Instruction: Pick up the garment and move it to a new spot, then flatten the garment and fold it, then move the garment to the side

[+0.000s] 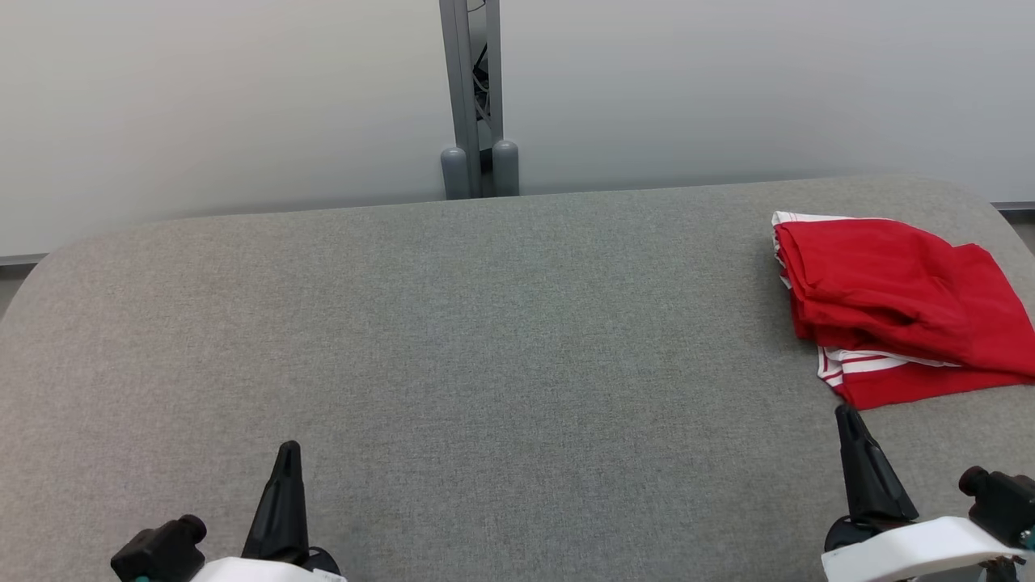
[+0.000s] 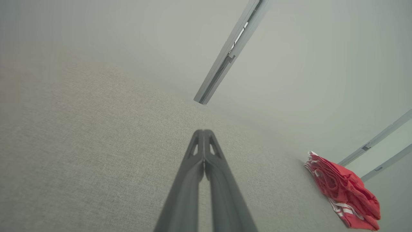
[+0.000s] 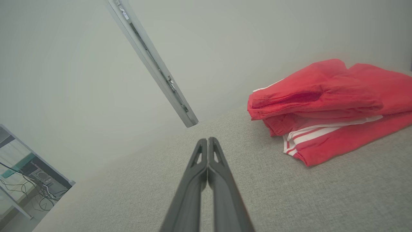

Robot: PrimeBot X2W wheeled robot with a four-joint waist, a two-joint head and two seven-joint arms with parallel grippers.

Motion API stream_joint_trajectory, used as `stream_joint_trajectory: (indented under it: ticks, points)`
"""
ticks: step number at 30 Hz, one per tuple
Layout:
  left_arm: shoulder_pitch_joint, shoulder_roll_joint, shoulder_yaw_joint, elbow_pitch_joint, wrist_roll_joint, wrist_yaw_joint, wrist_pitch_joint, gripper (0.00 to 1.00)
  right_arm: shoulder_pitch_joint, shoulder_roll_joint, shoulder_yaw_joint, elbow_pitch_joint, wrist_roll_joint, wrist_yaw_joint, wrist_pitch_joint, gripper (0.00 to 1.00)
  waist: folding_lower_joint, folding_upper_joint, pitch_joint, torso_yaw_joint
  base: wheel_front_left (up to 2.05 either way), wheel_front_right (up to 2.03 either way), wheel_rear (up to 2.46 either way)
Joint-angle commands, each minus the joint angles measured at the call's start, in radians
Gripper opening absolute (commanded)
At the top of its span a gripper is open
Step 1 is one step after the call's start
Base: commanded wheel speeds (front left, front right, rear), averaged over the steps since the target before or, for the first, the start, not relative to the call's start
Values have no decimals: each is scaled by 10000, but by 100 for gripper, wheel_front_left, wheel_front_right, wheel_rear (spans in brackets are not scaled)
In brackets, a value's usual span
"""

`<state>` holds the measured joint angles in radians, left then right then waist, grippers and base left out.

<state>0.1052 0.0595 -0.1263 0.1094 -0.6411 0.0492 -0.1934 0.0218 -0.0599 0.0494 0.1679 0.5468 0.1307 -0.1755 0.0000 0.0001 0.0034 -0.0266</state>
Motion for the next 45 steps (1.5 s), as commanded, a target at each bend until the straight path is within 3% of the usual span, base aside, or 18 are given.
stream_joint_trajectory:
  ticks: [1,21,45]
  points:
    - [-364,99,106,-68,-426,-101,74,0,-308,-104,-63,-76,458,2,95,0,0,-1,0,5,0,0,0]
    - [-912,187,513,334,-3179,-589,613,0,-794,-202,-363,345,3448,1,861,0,0,-1,1,56,0,0,0]
    - [-1417,223,986,712,-5761,-1058,1204,0,-1260,-233,-743,766,6244,1,1678,0,0,-1,3,118,0,0,0]
